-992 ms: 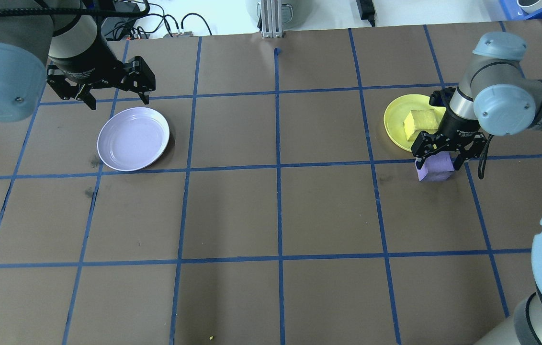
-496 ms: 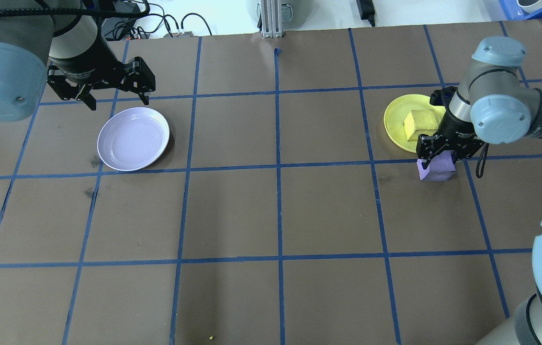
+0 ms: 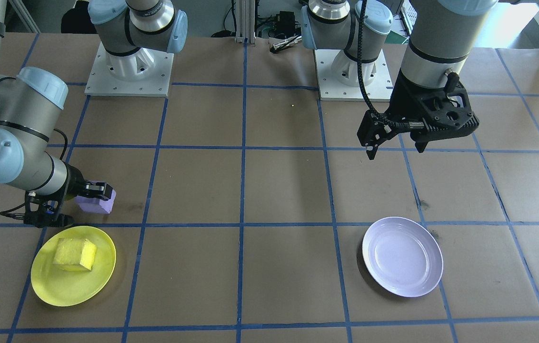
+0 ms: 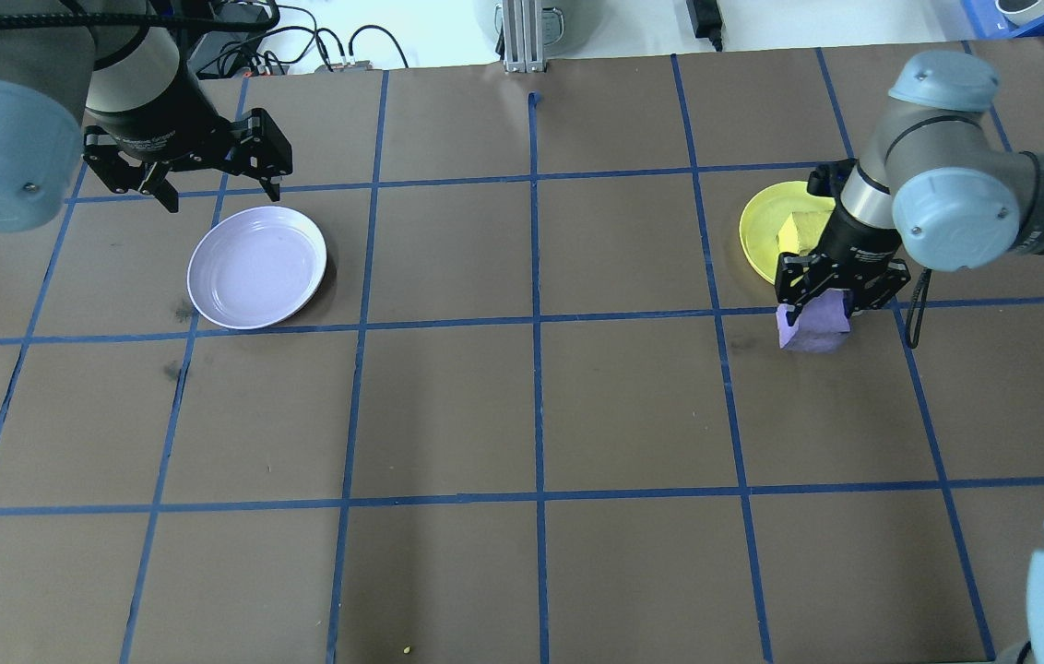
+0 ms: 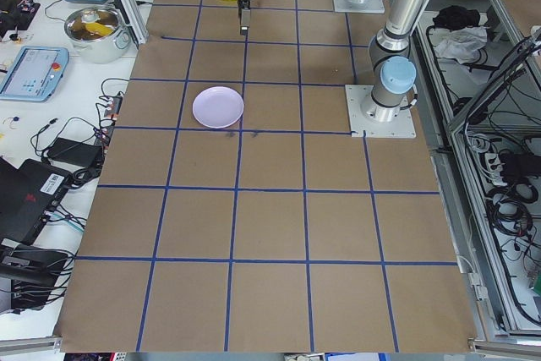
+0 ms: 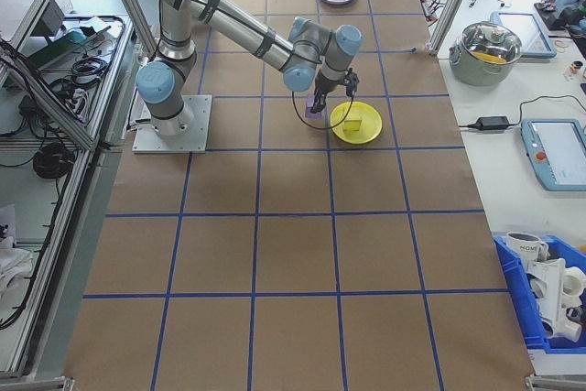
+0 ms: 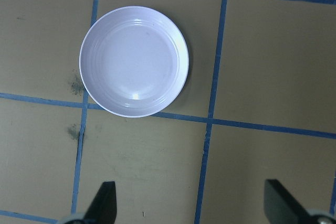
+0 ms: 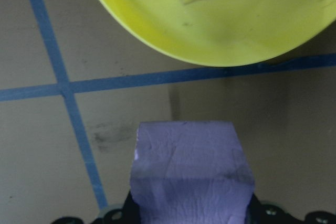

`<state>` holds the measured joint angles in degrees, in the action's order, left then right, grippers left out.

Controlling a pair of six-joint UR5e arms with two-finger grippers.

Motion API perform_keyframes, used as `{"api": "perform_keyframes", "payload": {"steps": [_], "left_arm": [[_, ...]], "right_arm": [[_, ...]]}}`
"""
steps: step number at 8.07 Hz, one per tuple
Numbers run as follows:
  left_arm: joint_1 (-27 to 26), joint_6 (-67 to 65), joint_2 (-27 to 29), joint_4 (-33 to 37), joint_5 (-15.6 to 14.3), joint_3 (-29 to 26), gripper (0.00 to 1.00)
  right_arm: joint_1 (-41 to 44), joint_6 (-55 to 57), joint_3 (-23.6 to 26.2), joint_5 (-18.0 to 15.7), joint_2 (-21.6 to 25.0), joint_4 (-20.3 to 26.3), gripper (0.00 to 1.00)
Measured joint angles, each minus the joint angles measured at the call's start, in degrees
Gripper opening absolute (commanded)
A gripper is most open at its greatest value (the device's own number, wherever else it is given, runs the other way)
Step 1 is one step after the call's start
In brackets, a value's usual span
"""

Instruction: Sort blocks by color into plates

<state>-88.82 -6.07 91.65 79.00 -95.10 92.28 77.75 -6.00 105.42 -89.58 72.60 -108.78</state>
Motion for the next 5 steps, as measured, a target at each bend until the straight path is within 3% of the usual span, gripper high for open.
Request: {"api": "perform_keyframes", "payload": {"steps": [2,3,4,5], "left_arm": [[0.2,0.0,0.1,0.0,0.0,0.0,1.00],[0.2,0.0,0.1,0.0,0.0,0.0,1.00],[0.1,0.0,0.1,0.0,0.0,0.0,1.00],[0.1,0.0,0.1,0.0,0.0,0.0,1.00]], "right_arm": [[9.5,9.5,-0.1,1.8,1.0,1.0,0.50],[15.5,14.6,-0.4,3.6,0.7,-1.3,0.51],[21.1,18.5,-0.8,4.9,-0.2,-4.1,0.65],[26.1,21.3,-1.0,5.9,-1.2,-7.6,0.69]]}}
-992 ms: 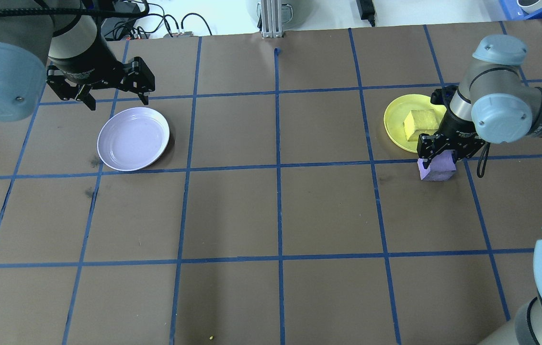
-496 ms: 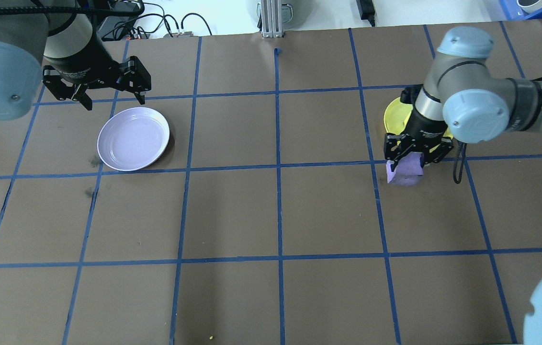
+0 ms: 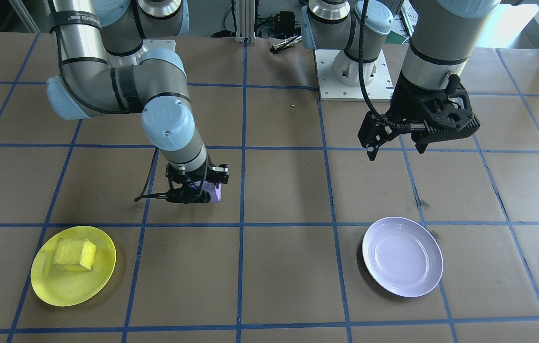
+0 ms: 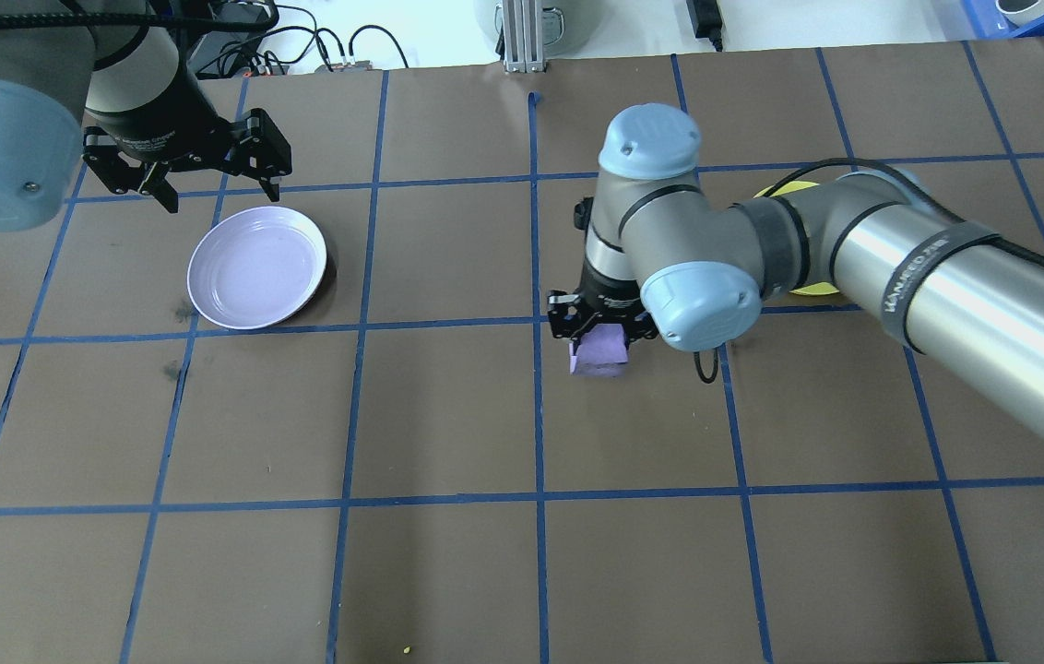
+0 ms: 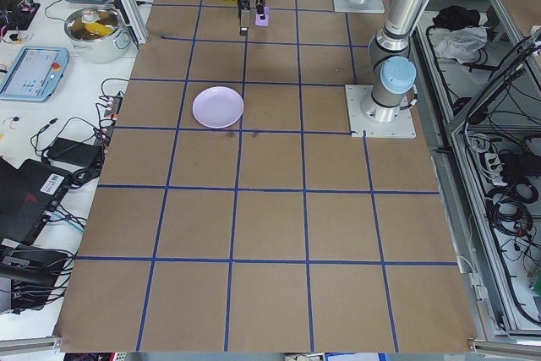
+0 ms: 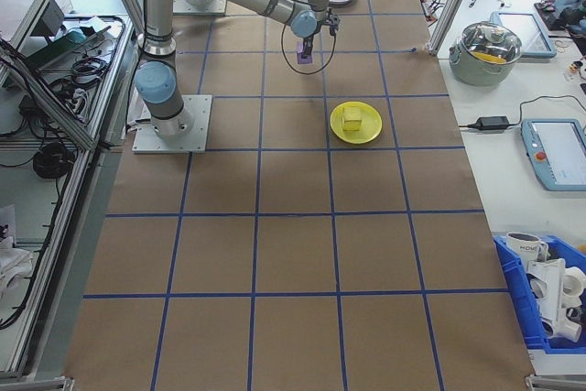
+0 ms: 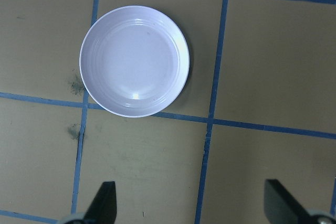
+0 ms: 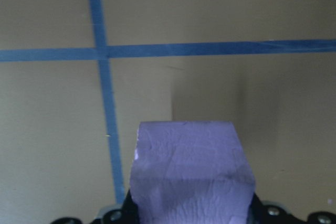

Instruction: Sort blocks by color into plates

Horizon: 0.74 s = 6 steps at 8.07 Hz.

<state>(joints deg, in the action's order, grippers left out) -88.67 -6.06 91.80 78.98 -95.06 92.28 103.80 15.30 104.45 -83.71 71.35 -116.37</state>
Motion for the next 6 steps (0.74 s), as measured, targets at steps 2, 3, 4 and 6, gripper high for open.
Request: {"api": "perform_keyframes", "payload": {"steps": [2,3,4,6], "left_arm": [[0.0,0.0,0.0,0.1,0.0,0.0,1.00],[0.0,0.0,0.0,0.1,0.0,0.0,1.00],[0.0,-0.1,0.0,0.2,-0.1,0.0,1.00],[-0.1,-0.1,-0.1,0.3,-0.1,0.5,1.00]], "right_arm": [[7.2,4.8,-0.9,1.3,-1.6,-6.9,0.67],[9.9,7.1,-1.8,1.7,-2.7,-8.5,0.67],[12.3,9.6,-3.1,1.8,-4.2,-9.4,0.68],[14.8,11.9,-5.9,1.6,-6.6,-9.6,0.84]]}}
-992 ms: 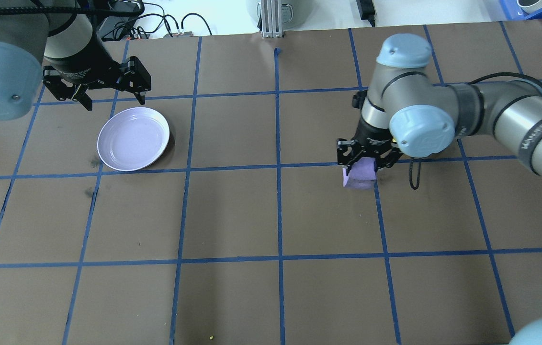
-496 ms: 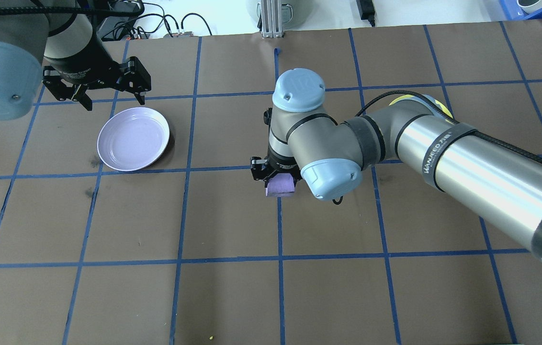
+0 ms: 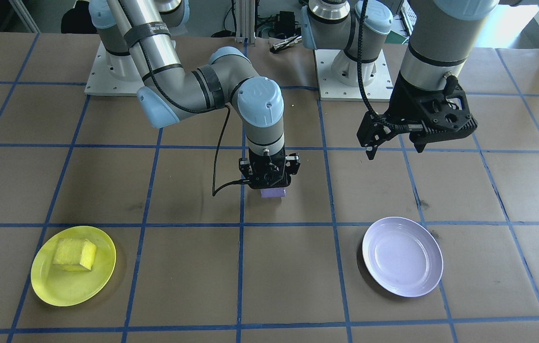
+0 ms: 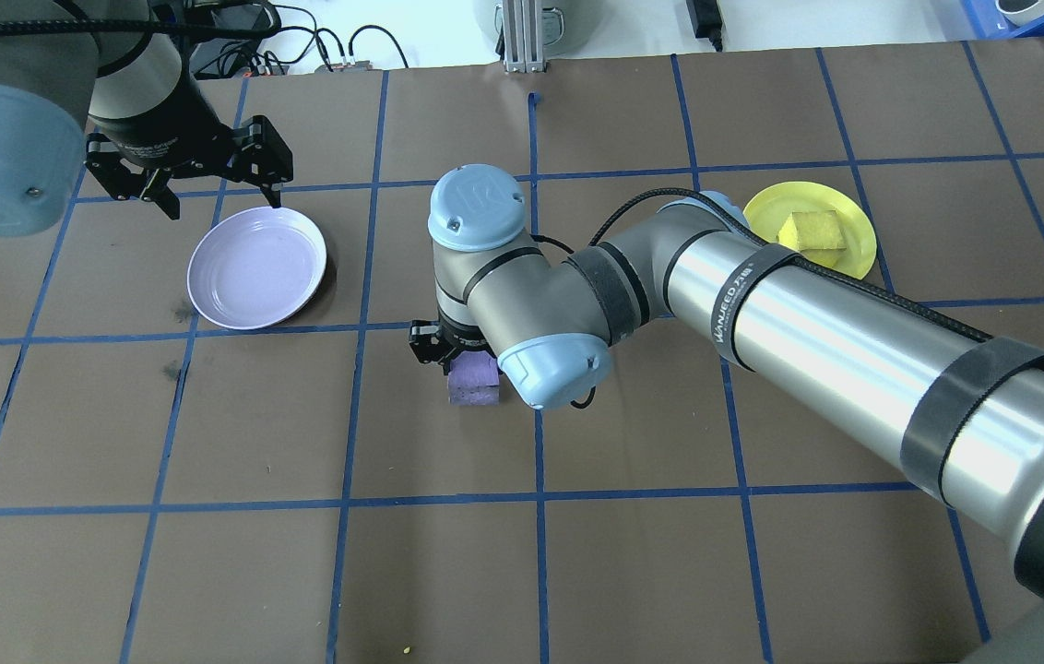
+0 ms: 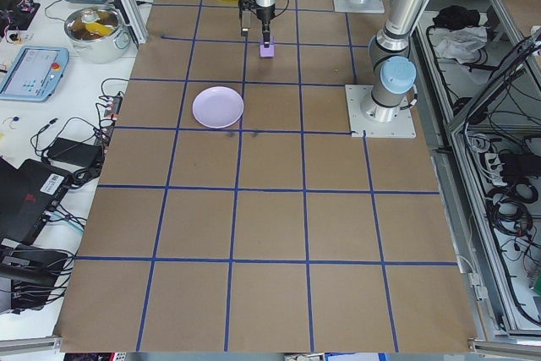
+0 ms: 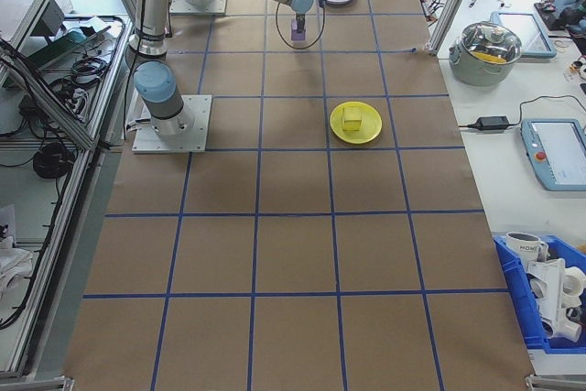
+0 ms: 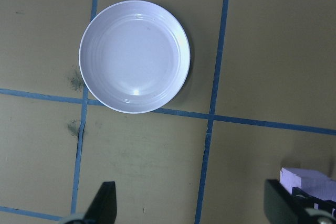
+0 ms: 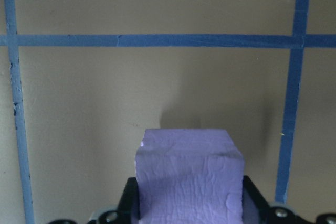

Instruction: Sort blocks by color into plates

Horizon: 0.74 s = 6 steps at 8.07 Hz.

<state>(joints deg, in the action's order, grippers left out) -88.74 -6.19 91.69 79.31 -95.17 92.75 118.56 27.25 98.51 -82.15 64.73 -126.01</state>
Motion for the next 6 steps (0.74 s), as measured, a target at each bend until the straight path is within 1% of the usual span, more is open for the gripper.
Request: {"api": "perform_keyframes", "payload": {"steps": [1,3,5,6], "left_arm": [[0.0,-0.3,-0.2,-0.3,0.1,0.6,1.00],[0.0,-0.6,0.2,-0.3,0.5,1.4,1.00],[-0.2,-0.9,1.1,-0.7,0.7,1.6,1.00],[-0.6,-0.9,1.5,-0.9,0.9,1.7,1.00]], "right_arm": [[0.3,0.3,-0.6,-0.2,-0.5,0.1,1.00],[0.2,0.5,-1.1,-0.4,-0.3,0.2,1.00],[-1.5,0.4,-1.6,-1.0,1.1,0.8,1.00],[-4.4,-0.3,-1.8,-1.3,3.1,3.2,1.00]]}}
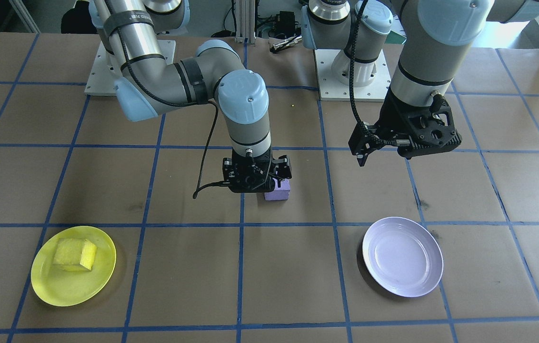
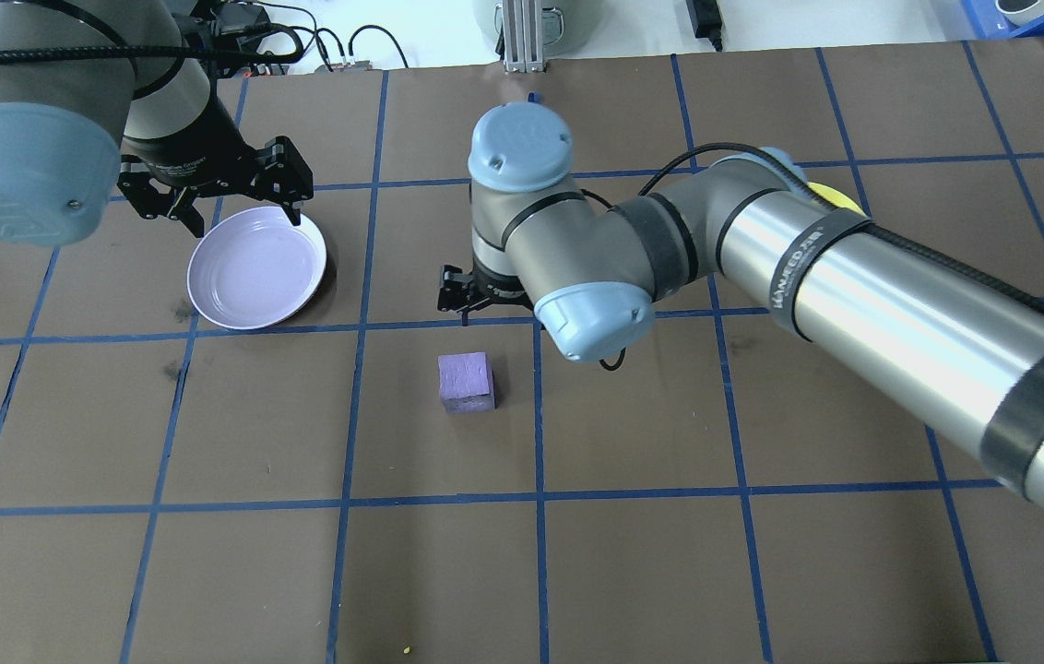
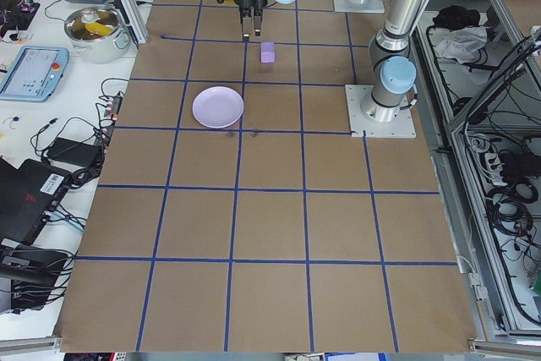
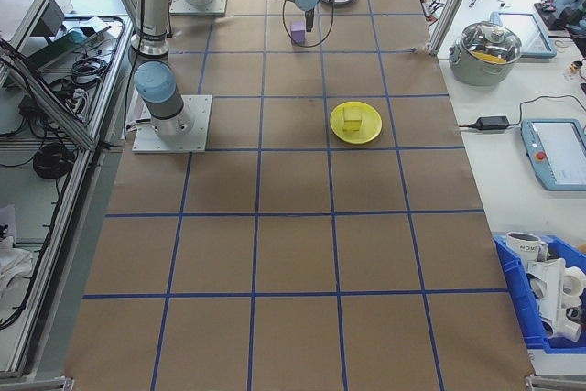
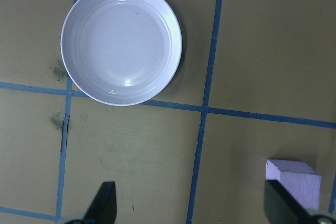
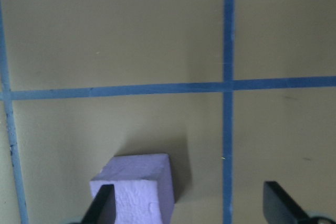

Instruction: Sort blocks by color into plates

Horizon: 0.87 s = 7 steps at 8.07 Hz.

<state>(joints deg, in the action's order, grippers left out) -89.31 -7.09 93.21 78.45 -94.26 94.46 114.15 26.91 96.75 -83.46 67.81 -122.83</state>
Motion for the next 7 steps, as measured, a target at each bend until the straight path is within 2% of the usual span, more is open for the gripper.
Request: {"api": "perform_keyframes", "payload": {"steps": [1,3,4,7], "left_arm": [[-0.4,-0.1,0.4,-0.1,0.6,0.2,1.00],[-2.6,-1.8,2.2,-0.1,5.1,0.7,1.00],[-4.7,-2.6,3.7,-0.2,6.3,0.8,1.00],[-11.1,-5.2,10.0,-2.7,7.2,1.1,1.00]], "right_arm": [[-3.8,-1.7,-0.1,-0.1,2.8,3.9,1.00],[-12.1,-7.9,-0.1,-1.0,9.4,14.1,1.00],[-16.2,-12.1,-0.2,-2.2,12.9,18.8,1.00],[-23.4,-16.6,-0.9,-4.0,20.5,29.3,1.00]]}}
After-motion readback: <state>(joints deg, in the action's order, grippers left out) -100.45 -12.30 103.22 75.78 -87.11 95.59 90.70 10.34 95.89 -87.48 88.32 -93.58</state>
